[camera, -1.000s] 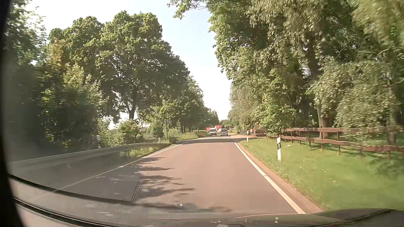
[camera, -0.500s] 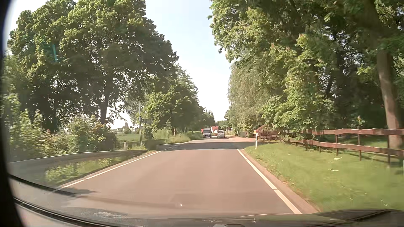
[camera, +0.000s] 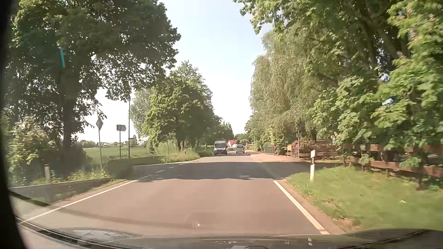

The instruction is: Follow the waypoints while adhering to traffic rules and regulations

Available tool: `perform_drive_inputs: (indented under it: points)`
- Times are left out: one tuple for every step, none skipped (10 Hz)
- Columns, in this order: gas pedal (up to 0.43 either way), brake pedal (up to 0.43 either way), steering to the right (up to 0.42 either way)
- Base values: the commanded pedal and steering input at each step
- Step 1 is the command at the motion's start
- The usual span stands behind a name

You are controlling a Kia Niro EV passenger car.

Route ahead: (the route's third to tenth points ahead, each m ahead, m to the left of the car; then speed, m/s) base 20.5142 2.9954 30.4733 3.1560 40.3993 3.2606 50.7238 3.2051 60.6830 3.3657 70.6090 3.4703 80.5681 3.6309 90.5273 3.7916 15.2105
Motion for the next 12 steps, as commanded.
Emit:
perform_drive_inputs:
  points:
    - [0.11, 0.0, 0.001]
    - [0.11, 0.0, -0.002]
    - [0.11, 0.0, -0.002]
    - [0.11, 0.0, -0.002]
    - [0.118, 0.0, 0.0]
    - [0.13, 0.0, 0.0]
    - [0.138, 0.0, 0.0]
    - [0.157, 0.0, 0.0]
    - [0.157, 0.0, 0.0]
    - [0.157, 0.0, 0.0]
    - [0.177, 0.0, -0.001]
    - [0.177, 0.0, -0.001]
